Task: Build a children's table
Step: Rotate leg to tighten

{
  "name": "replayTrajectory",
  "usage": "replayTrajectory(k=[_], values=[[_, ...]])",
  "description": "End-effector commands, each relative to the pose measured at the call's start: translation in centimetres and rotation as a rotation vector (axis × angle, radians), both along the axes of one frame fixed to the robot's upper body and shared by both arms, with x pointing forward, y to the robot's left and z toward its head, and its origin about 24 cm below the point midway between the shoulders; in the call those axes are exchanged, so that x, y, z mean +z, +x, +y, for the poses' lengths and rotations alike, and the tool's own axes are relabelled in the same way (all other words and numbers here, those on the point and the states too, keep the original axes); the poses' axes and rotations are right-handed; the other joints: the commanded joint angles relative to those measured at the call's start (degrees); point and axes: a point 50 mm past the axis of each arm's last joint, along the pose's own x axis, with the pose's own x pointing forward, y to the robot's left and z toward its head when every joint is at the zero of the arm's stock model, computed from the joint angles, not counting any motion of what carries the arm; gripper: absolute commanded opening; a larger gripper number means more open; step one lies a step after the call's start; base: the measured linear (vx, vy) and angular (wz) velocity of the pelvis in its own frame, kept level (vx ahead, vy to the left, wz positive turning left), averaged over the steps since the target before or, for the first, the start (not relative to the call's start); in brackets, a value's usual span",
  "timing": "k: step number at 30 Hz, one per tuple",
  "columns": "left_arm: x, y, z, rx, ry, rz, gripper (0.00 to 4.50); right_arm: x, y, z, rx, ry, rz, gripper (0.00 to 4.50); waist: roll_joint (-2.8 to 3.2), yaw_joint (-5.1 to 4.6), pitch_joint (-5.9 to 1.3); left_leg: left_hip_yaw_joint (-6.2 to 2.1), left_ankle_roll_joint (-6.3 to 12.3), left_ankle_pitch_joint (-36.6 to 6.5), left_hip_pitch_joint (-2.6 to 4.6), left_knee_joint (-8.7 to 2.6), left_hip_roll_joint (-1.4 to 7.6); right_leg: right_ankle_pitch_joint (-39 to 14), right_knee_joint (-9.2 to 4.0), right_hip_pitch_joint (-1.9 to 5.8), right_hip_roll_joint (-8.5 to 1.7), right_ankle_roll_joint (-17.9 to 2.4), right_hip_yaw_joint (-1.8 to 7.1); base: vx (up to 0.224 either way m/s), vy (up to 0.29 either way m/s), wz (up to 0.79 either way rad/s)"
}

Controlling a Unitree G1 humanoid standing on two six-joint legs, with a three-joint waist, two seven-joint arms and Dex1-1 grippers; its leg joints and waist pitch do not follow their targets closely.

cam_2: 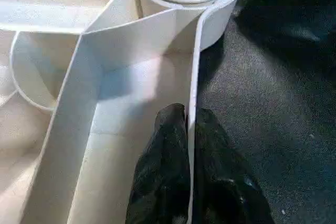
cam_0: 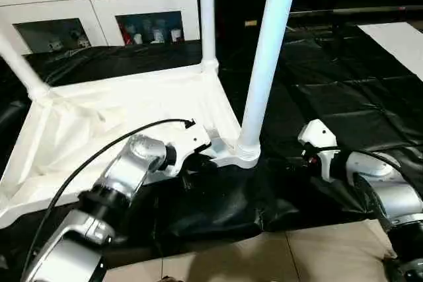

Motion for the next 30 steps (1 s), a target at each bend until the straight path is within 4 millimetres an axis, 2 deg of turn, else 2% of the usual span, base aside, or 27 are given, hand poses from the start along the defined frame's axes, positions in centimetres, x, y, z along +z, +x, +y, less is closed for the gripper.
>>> replayTrajectory(k=[1,5,12,15,16,18,19,22,23,26,27,30], values=[[-0.3,-0.6,-0.4,0.053,-0.062,0.021,0.01,0.4,0.4,0.5,0.008,-0.004,-0.019,3.21,-1.62,0.45,-3.5,-1.29,3.1,-16.2,0.72,-3.98,1.93,-20.33,-5.16,2.43,-2.7,-11.67,1.56,0.0,0.0,0.0],[0.0,-1.0,-1.1,0.071,-0.107,0.002,0.01,0.3,0.5,0.7,0.009,0.003,-0.017,3.21,-1.57,0.53,-3.69,-1.14,3.97,-14.3,0.63,-3.72,1.86,-16.52,-4.92,2.44,-2.62,-12.73,1.58,0.0,0.0,0.0],[-0.8,-1.7,-0.9,-0.023,-0.08,0.0,0.01,0.6,0.3,1.3,0.05,0.055,-0.034,3.21,-1.71,0.51,-3.7,-1.22,4.03,-14.63,0.55,-3.78,1.81,-17.57,-4.97,2.47,-2.68,-11.64,1.56,0.0,0.0,0.0],[-1.2,-2.2,-0.5,-0.066,-0.057,0.047,0.01,0.7,0.3,1.4,0.083,0.059,-0.045,3.21,-1.7,0.4,-3.72,-1.15,4.2,-13.89,0.54,-3.72,1.83,-15.69,-4.73,2.46,-2.6,-12.34,1.57,0.0,0.0,0.0],[-1.2,-2.4,-0.4,-0.103,-0.04,0.062,0.01,0.8,0.3,1.6,0.097,0.078,-0.049,3.21,-1.88,0.37,-3.69,-1.09,4.27,-13.95,0.59,-3.72,1.86,-15.58,-4.76,2.42,-2.6,-12.56,1.58,0.0,0.0,0.0],[-1.2,-2.5,-0.4,-0.123,-0.034,0.067,0.01,0.9,0.4,1.8,0.103,0.106,-0.042,3.21,-1.74,0.39,-3.68,-1.08,4.27,-14.15,0.66,-3.7,1.85,-15.93,-4.77,2.41,-2.65,-12.82,1.58,0.0,0.0,0.0],[-1.2,-2.5,-0.5,-0.134,-0.031,0.07,0.0,1.0,0.4,1.9,0.109,0.133,-0.033,3.38,-1.83,0.31,-3.61,-1.1,4.15,-14.66,0.66,-3.79,1.88,-16.53,-4.82,2.42,-2.6,-12.76,1.55,0.0,0.0,0.0],[-1.0,-2.3,-0.7,-0.16,-0.028,0.042,0.0,0.9,0.4,2.5,0.153,0.179,-0.005,3.48,-1.91,0.32,-3.66,-1.12,3.94,-14.67,0.69,-3.75,1.92,-16.7,-4.77,2.43,-2.68,-12.67,1.62,0.0,0.0,0.0],[-1.0,-2.3,-0.8,-0.177,-0.023,0.032,0.0,0.8,0.3,2.7,0.178,0.178,0.003,3.74,-2.12,0.31,-3.68,-1.13,4.14,-14.41,0.63,-3.75,1.97,-16.17,-4.68,2.47,-2.67,-12.67,1.63,0.0,0.0,0.0],[-0.8,-2.4,-0.9,-0.217,-0.017,0.016,0.0,0.6,0.3,3.0,0.206,0.157,0.0,3.87,-1.98,0.55,-3.75,-1.09,4.21,-13.46,0.71,-3.73,2.07,-14.82,-4.47,2.4,-2.68,-13.06,1.66,0.0,0.0,0.0],[-0.8,-2.5,-1.0,-0.236,-0.01,0.005,0.0,0.5,0.4,3.1,0.219,0.123,-0.013,3.97,-1.87,0.78,-3.78,-1.02,4.18,-13.35,0.96,-3.67,2.14,-14.36,-4.5,2.2,-2.69,-13.33,1.7,0.0,0.0,0.0],[-0.7,-2.7,-1.1,-0.266,0.0,-0.009,0.0,0.4,0.7,3.1,0.231,0.088,-0.03,3.97,-1.9,1.29,-3.77,-0.96,3.69,-13.37,0.93,-3.64,2.09,-14.7,-4.43,2.32,-2.77,-13.24,1.74,0.0,0.0,0.0]])
